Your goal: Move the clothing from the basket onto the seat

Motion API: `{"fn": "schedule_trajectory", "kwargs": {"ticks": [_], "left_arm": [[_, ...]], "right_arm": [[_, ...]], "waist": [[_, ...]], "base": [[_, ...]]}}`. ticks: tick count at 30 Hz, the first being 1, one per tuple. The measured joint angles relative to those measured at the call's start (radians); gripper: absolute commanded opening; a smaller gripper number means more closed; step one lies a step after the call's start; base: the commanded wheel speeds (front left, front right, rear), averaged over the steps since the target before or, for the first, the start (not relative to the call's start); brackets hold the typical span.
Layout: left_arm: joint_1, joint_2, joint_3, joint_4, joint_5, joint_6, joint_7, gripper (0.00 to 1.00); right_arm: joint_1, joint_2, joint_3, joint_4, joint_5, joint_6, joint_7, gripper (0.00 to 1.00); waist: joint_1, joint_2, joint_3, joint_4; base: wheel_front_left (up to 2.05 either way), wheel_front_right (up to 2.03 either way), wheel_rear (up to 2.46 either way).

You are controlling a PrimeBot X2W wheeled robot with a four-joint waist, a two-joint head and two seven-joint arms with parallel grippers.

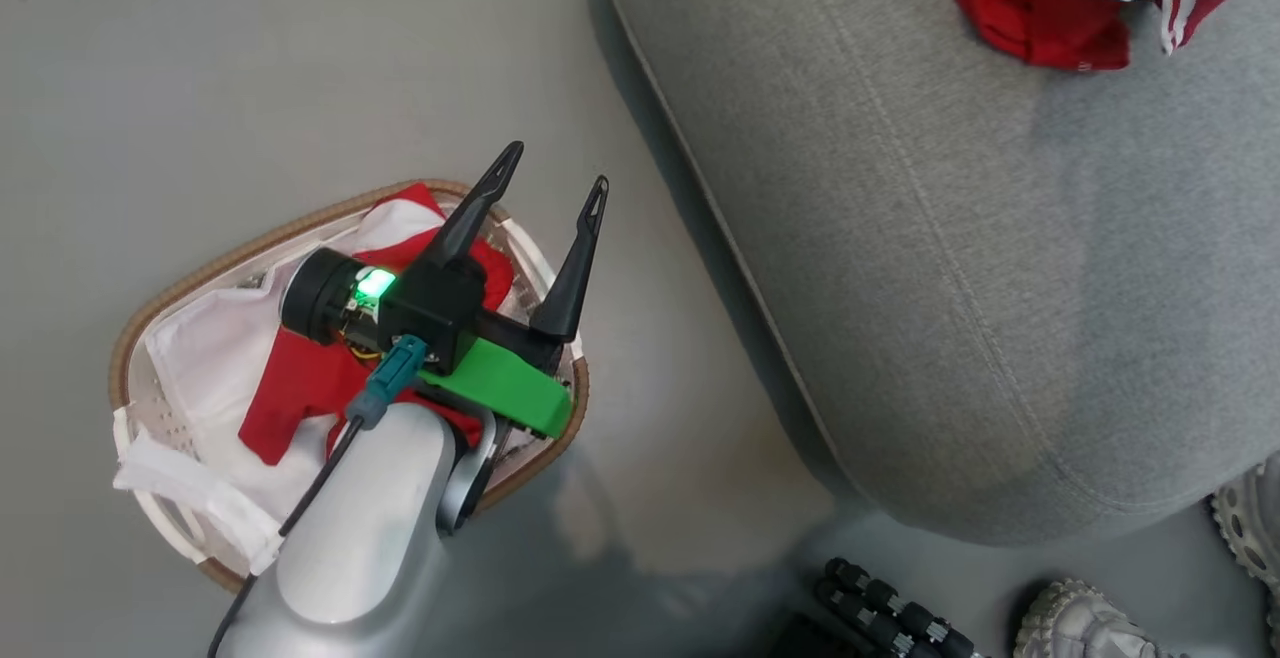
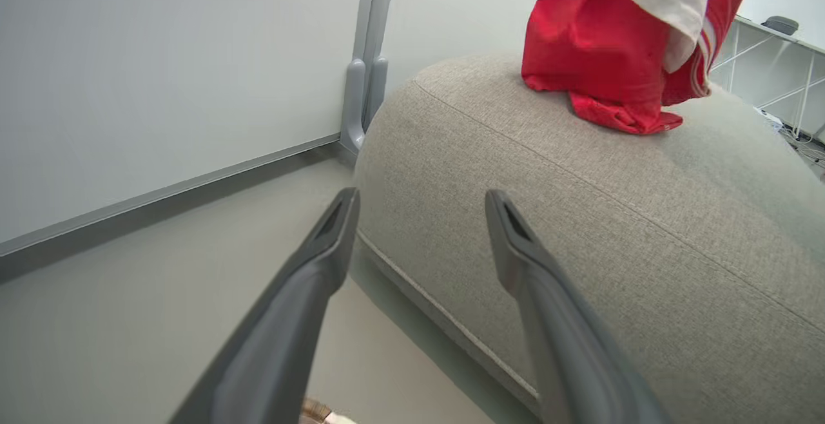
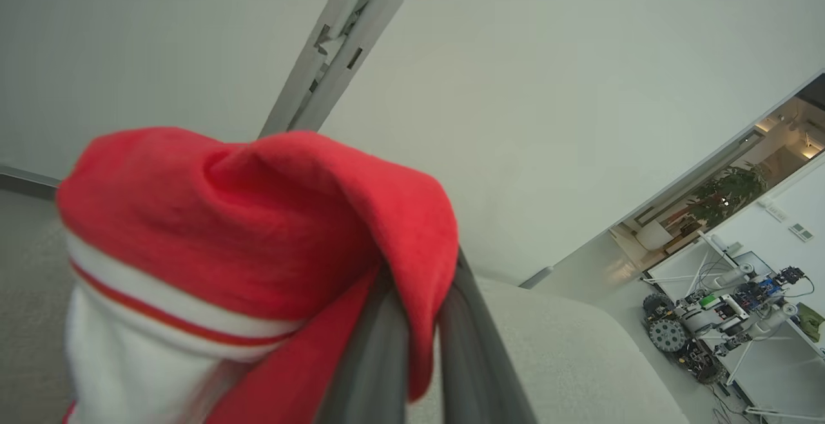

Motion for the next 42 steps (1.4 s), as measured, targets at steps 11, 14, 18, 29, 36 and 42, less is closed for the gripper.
{"fn": "schedule_trajectory", "kwargs": {"ticks": [11, 14, 18, 29, 36, 42], "left_arm": [[-0.001, 0.004, 0.027, 0.031, -0.003, 0.0, 0.0, 1.0], [0.016, -0.005, 0.04, 0.039, -0.006, 0.0, 0.0, 1.0], [0.045, -0.022, 0.065, 0.049, -0.013, 0.0, 0.0, 1.0], [0.173, -0.056, 0.17, 0.035, -0.007, 0.01, 0.0, 1.0], [0.236, -0.061, 0.255, 0.016, 0.018, 0.024, 0.0, 1.0], [0.275, -0.063, 0.328, 0.008, 0.029, 0.053, 0.0, 1.0]], "right_arm": [[0.27, 0.111, -0.261, 0.115, -0.047, 0.0, 0.0, 1.0], [0.344, 0.138, -0.286, 0.111, -0.062, 0.0, 0.0, 1.0], [0.45, 0.161, -0.343, 0.043, -0.069, 0.0, 0.0, 1.0], [0.643, 0.239, -0.264, -0.185, -0.029, 0.0, 0.0, 1.0], [0.642, 0.279, -0.121, -0.263, 0.009, 0.0, 0.0, 1.0], [0.636, 0.321, -0.07, -0.293, 0.041, 0.0, 0.0, 1.0]], "waist": [[0.0, 0.0, 0.036, 0.065], [0.0, 0.0, 0.011, 0.066], [-0.0001, 0.0, -0.037, 0.065], [-0.0001, 0.0, -0.187, 0.106], [-0.0001, -0.0001, -0.253, 0.17], [-0.0002, 0.0, -0.297, 0.245]], "base": [[0.0, 0.0, 0.0], [0.0, 0.0, 0.0], [0.0, 0.0, 0.0], [0.0, 0.0, 0.0], [0.0, 0.0, 0.0], [0.0, 0.0, 0.0]]}}
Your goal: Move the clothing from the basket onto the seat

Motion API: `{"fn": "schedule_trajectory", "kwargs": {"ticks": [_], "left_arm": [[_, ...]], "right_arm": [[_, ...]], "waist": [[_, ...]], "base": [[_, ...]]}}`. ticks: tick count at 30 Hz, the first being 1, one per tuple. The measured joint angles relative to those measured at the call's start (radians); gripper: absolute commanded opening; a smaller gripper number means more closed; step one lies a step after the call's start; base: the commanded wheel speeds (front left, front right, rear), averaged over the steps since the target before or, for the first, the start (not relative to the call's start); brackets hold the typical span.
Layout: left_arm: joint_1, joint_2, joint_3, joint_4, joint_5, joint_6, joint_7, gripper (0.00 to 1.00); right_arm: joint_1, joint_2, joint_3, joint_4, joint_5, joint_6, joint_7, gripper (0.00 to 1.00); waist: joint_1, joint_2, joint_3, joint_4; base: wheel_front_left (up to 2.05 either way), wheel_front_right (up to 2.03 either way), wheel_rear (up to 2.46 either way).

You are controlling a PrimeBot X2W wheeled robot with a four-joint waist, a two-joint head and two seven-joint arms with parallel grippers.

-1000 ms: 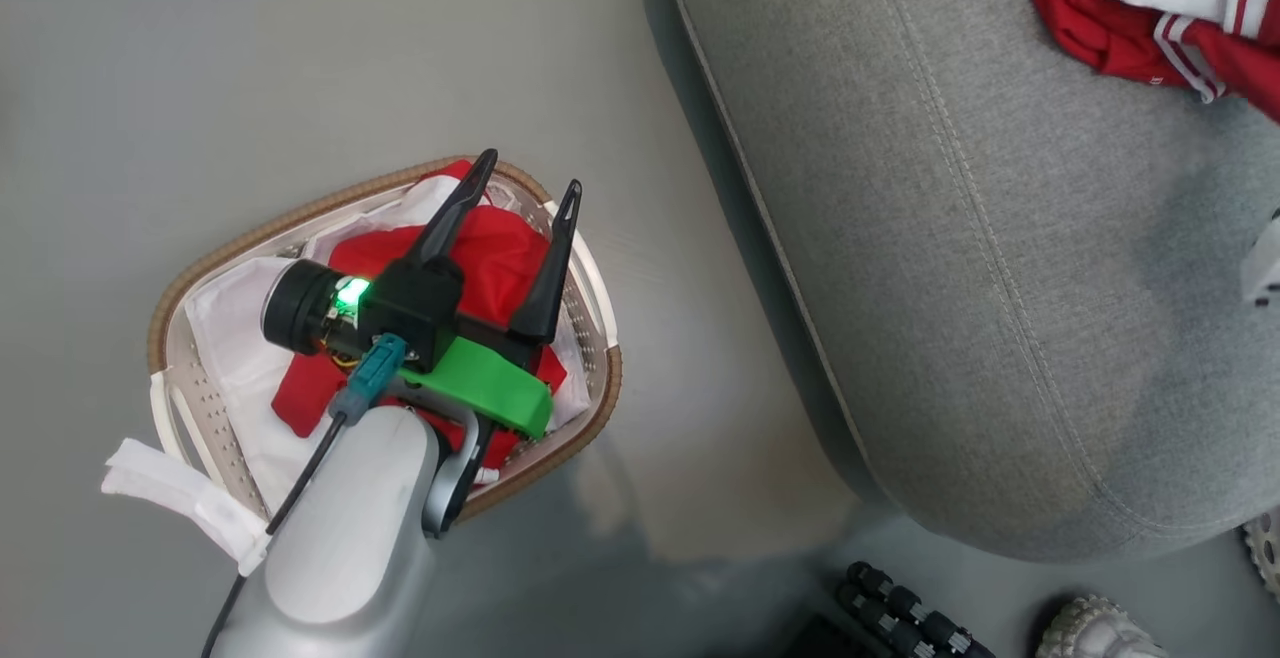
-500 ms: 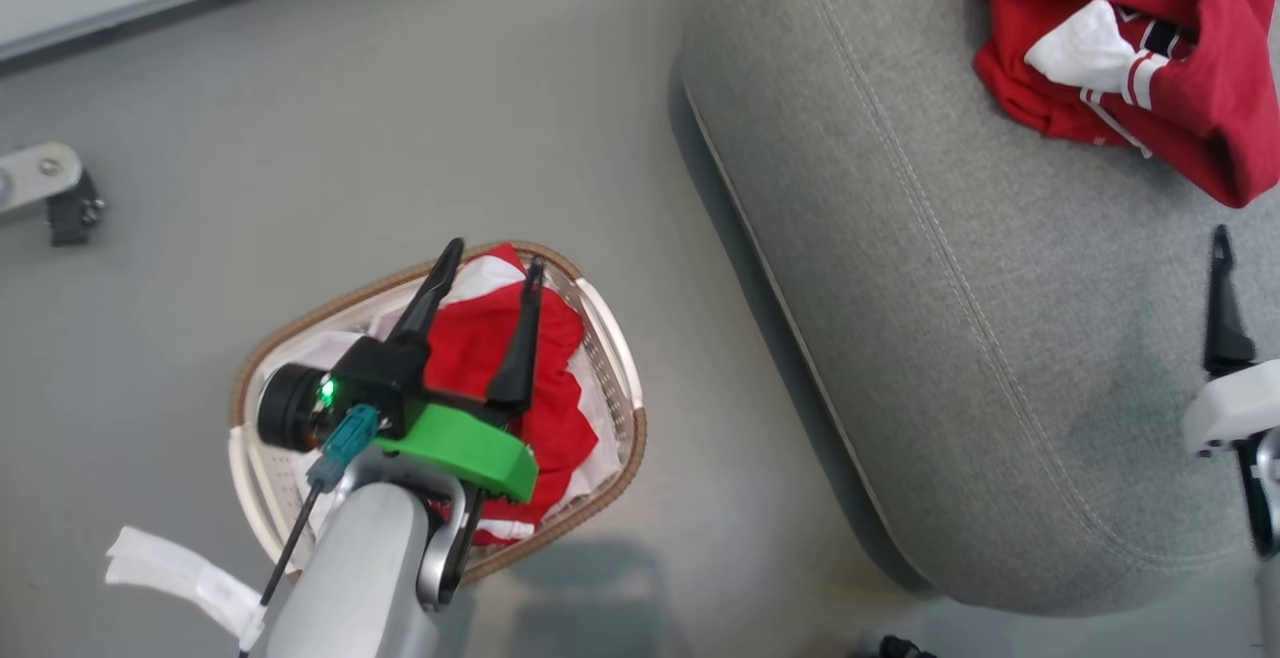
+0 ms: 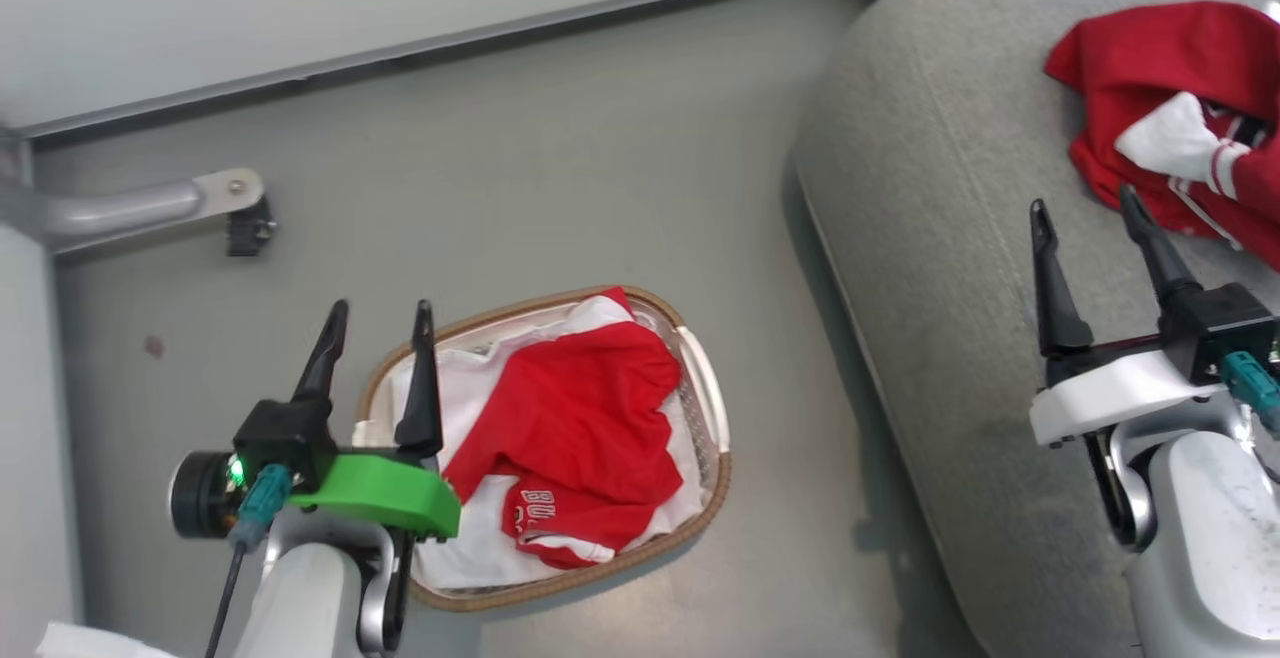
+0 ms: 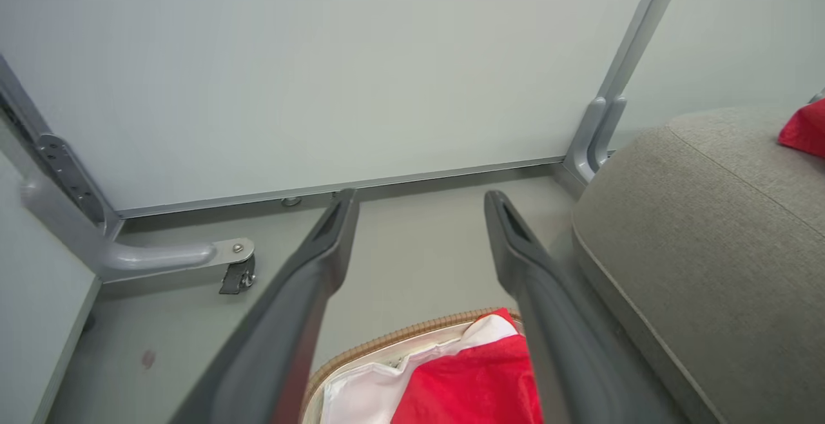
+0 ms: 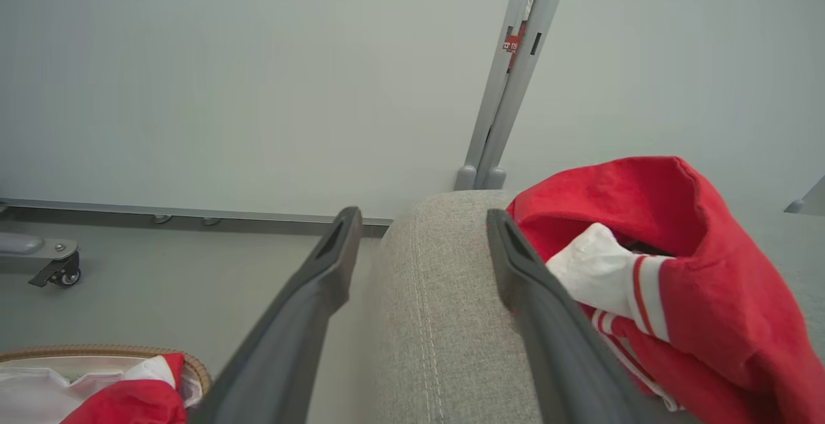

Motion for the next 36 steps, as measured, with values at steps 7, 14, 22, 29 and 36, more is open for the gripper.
{"fn": "schedule_trajectory", "kwargs": {"ticks": [7, 14, 22, 29, 36], "left_arm": [[0.054, 0.0, 0.059, 0.012, -0.001, 0.026, 0.0, 1.0], [0.114, 0.0, 0.088, 0.037, -0.007, 0.04, 0.0, 1.0], [0.202, -0.001, 0.104, 0.05, -0.022, 0.048, 0.0, 1.0], [0.267, -0.001, 0.1, 0.044, -0.034, 0.053, 0.0, 1.0], [0.279, -0.001, 0.085, 0.048, -0.055, 0.05, 0.0, 1.0]], "right_arm": [[0.006, 0.042, 0.03, 0.021, 0.007, 0.0, 0.0, 1.0], [0.058, 0.064, 0.027, 0.058, 0.006, 0.0, 0.0, 1.0], [0.149, 0.073, 0.029, 0.083, 0.012, 0.0, 0.0, 1.0], [0.198, 0.077, 0.03, 0.093, 0.021, 0.0, 0.0, 1.0], [0.208, 0.078, 0.037, 0.092, 0.022, 0.0, 0.0, 1.0]], "waist": [[0.0, 0.0, -0.064, 0.071], [0.0, 0.0, -0.133, 0.121], [0.0, 0.0, -0.22, 0.147], [-0.0001, 0.0, -0.28, 0.147], [-0.0001, 0.0, -0.283, 0.143]], "base": [[0.0, 0.0, 0.0], [0.0, 0.0, 0.0], [0.0, 0.0, 0.0], [0.0, 0.0, 0.0], [0.0, 0.0, 0.0]]}}
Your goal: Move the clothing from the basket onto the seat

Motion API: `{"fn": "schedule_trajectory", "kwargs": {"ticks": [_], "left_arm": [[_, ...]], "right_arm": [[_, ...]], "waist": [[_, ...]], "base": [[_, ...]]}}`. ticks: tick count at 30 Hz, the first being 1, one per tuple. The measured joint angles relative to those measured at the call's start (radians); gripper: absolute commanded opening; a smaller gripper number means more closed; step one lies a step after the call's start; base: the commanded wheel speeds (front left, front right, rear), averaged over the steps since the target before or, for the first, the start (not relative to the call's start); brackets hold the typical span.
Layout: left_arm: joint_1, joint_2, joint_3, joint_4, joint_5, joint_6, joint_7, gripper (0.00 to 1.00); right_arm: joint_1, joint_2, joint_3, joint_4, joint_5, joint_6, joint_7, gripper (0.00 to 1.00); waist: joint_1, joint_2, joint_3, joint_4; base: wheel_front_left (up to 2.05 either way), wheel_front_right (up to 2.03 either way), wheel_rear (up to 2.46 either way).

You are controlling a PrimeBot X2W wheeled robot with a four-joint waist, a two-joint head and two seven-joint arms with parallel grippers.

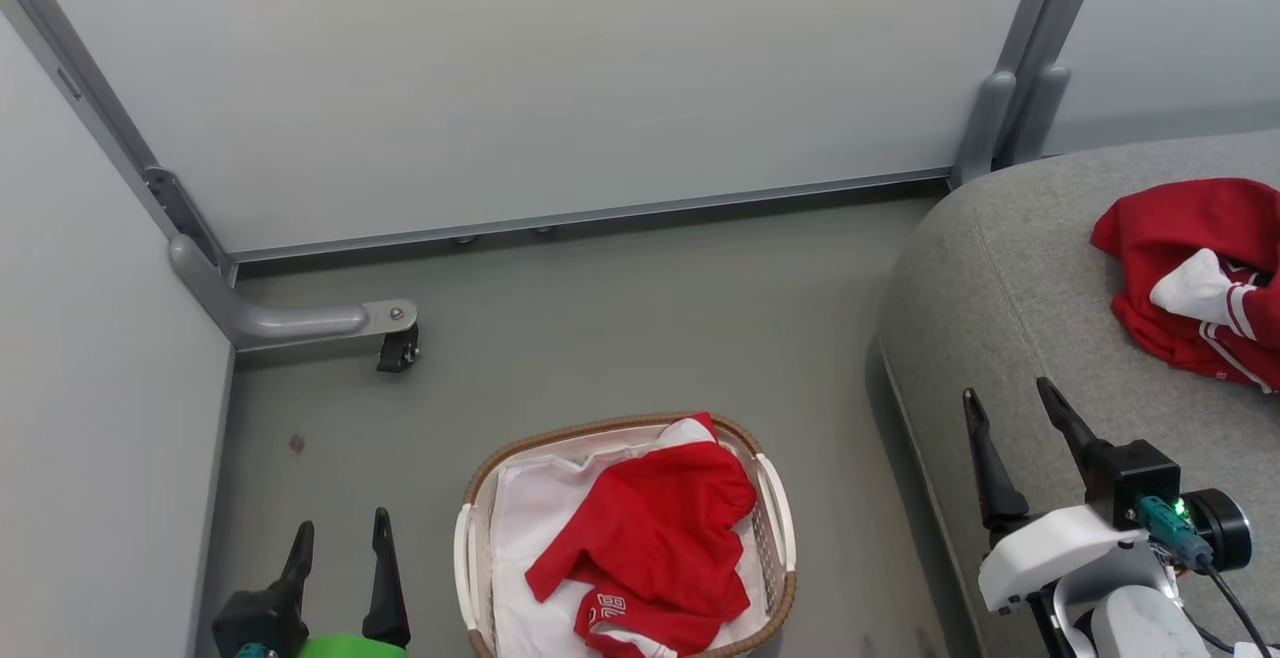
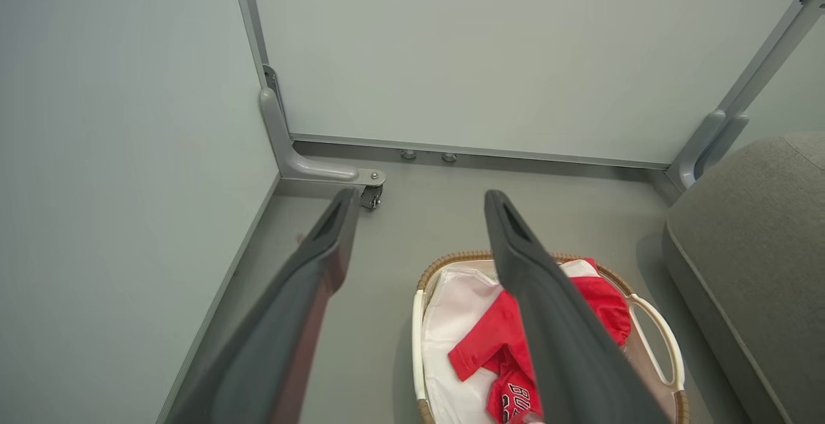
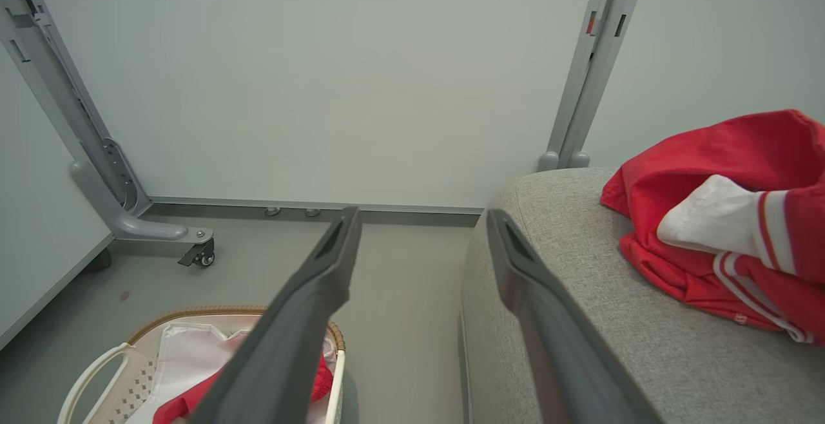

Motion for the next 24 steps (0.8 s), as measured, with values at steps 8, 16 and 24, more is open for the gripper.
{"fn": "schedule_trajectory", "kwargs": {"ticks": [8, 16, 24], "left_arm": [[-0.048, 0.0, -0.055, 0.014, -0.004, -0.03, 0.0, 1.0], [-0.188, -0.001, -0.101, 0.073, -0.039, -0.059, 0.0, 1.0], [-0.356, -0.002, -0.124, 0.164, -0.011, -0.087, 0.0, 1.0]], "right_arm": [[-0.065, 0.002, 0.018, -0.03, -0.003, 0.0, 0.0, 1.0], [-0.181, 0.004, 0.052, -0.1, 0.018, 0.0, 0.0, 1.0], [-0.305, 0.003, 0.102, -0.174, 0.059, 0.0, 0.0, 1.0]], "waist": [[0.0, 0.0, 0.058, -0.01], [0.0, 0.0, 0.173, -0.034], [0.0, 0.0, 0.314, -0.07]], "base": [[0.0, 0.0, 0.0], [0.0, 0.0, 0.0], [0.0, 0.0, 0.0]]}}
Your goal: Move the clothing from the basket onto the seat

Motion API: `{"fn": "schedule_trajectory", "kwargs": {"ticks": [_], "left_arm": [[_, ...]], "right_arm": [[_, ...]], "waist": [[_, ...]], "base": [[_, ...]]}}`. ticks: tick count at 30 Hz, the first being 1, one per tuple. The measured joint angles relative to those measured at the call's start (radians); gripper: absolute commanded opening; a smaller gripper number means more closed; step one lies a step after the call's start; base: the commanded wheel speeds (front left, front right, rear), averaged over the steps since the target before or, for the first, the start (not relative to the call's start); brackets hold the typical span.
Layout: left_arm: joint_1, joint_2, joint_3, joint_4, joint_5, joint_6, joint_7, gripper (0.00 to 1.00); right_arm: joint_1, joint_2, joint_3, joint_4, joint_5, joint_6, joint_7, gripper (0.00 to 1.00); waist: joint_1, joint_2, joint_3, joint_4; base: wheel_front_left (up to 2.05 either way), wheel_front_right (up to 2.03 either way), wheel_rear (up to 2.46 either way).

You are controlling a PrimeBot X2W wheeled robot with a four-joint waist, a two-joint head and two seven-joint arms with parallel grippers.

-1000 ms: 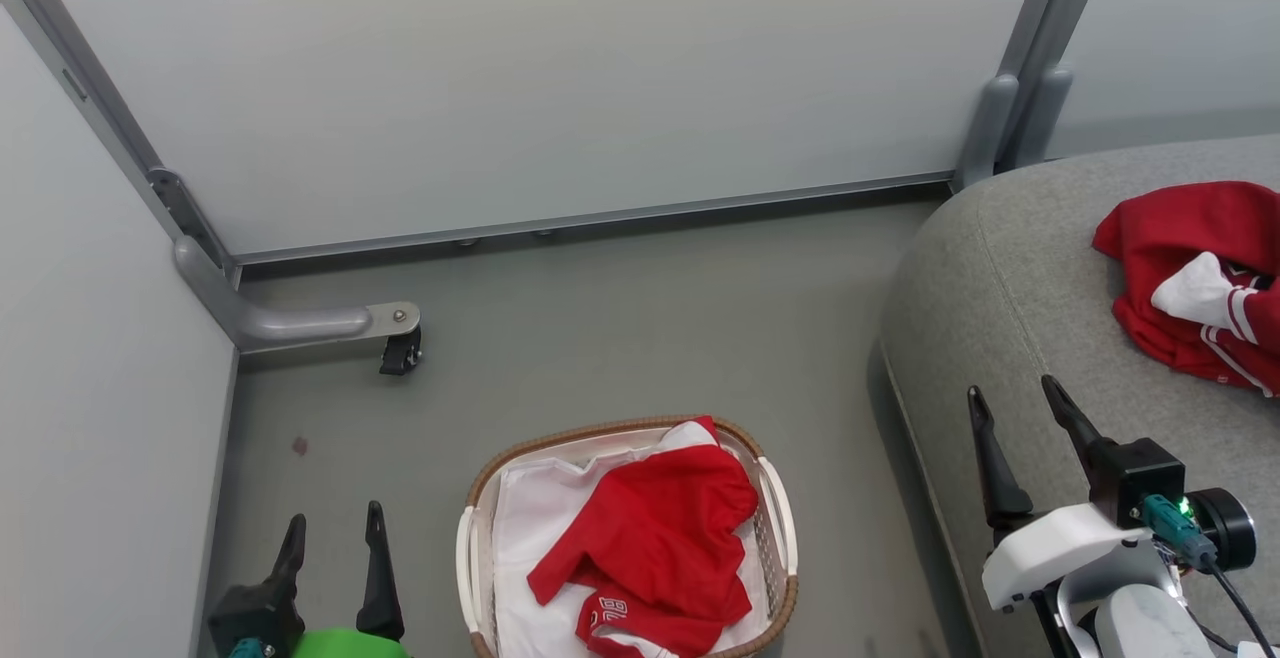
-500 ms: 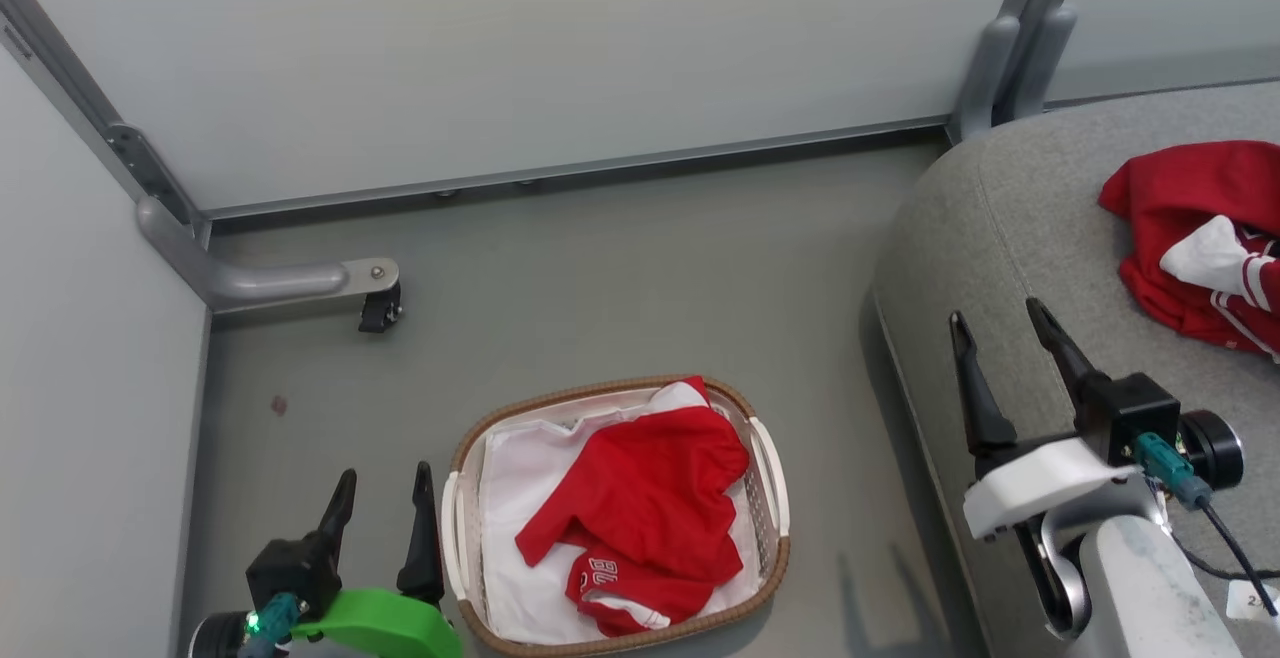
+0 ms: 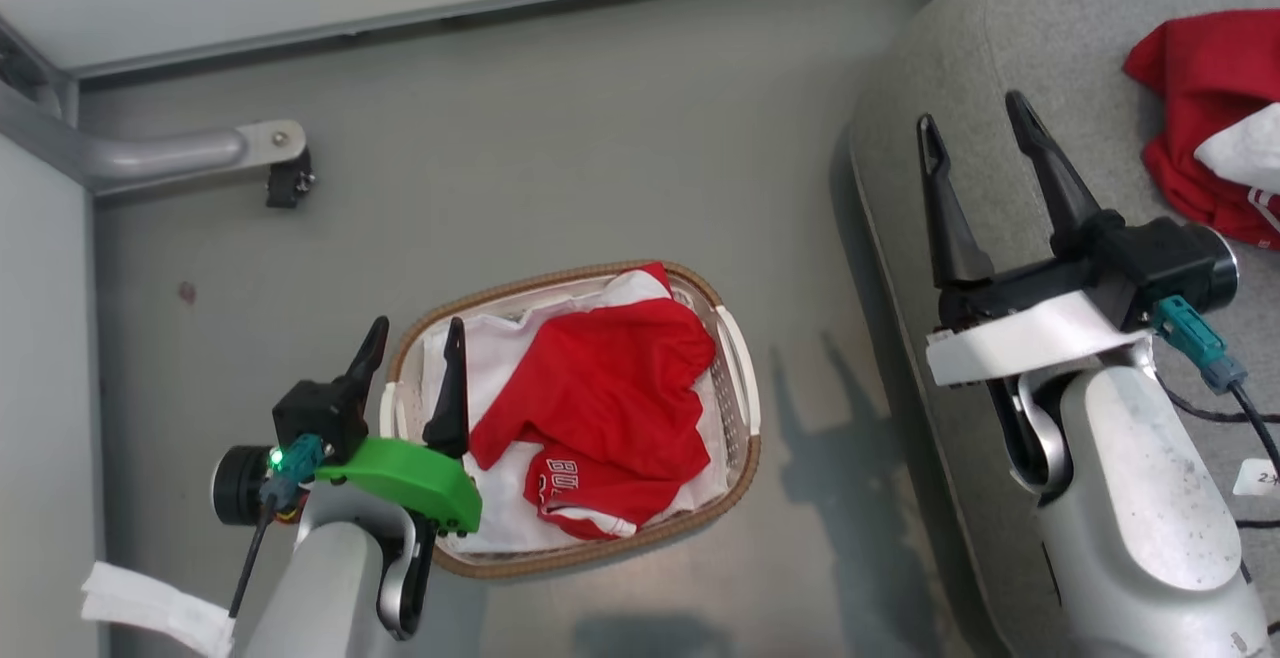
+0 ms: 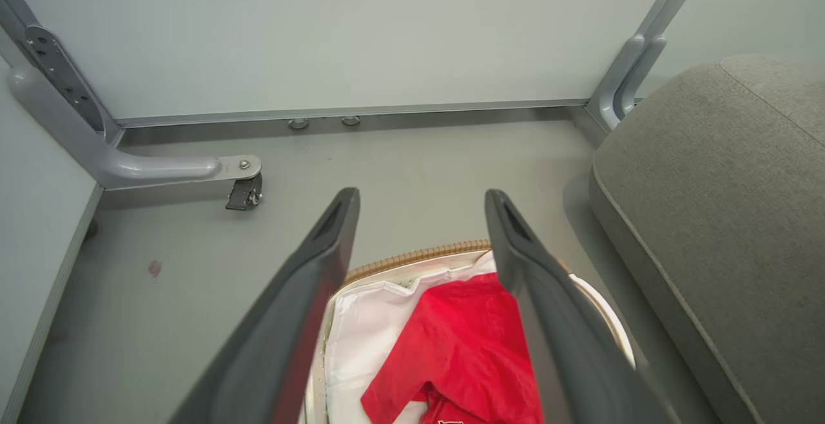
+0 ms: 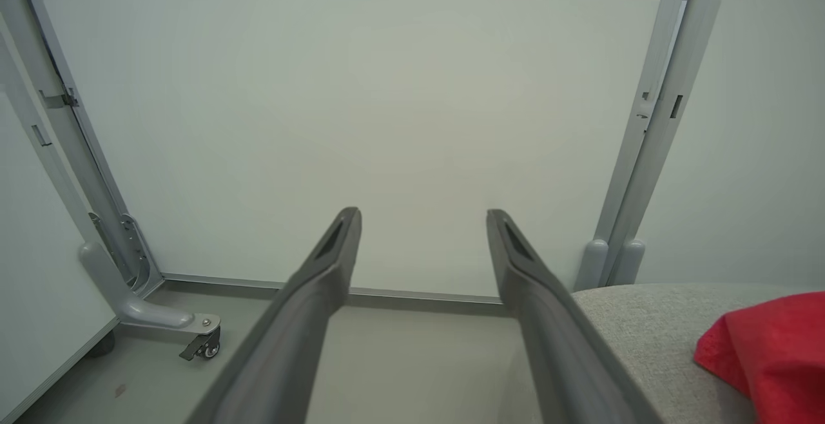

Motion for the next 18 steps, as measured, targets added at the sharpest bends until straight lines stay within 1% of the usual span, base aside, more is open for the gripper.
{"fn": "schedule_trajectory", "kwargs": {"ticks": [3, 9, 13, 18], "left_arm": [[-0.052, 0.0, -0.005, 0.044, 0.017, -0.007, 0.0, 1.0], [-0.153, 0.003, -0.025, 0.135, 0.042, -0.015, 0.0, 1.0], [-0.23, 0.012, -0.053, 0.197, 0.079, -0.016, 0.0, 1.0], [-0.33, 0.015, -0.083, 0.289, 0.096, -0.016, 0.0, 1.0]], "right_arm": [[-0.043, 0.001, 0.027, -0.037, 0.009, 0.0, 0.0, 1.0], [-0.11, 0.0, 0.045, -0.094, 0.05, 0.0, 0.0, 1.0], [-0.144, 0.0, 0.047, -0.134, 0.059, 0.0, 0.0, 1.0], [-0.172, 0.0, 0.046, -0.168, 0.071, 0.0, 0.0, 1.0]], "waist": [[0.0, 0.0, 0.059, -0.02], [0.0, 0.0, 0.168, -0.062], [0.0001, 0.0, 0.241, -0.09], [0.0001, 0.0, 0.327, -0.118]], "base": [[0.0, 0.0, 0.0], [0.0, 0.0, 0.0], [0.0, 0.0, 0.0], [0.0, 0.0, 0.0]]}}
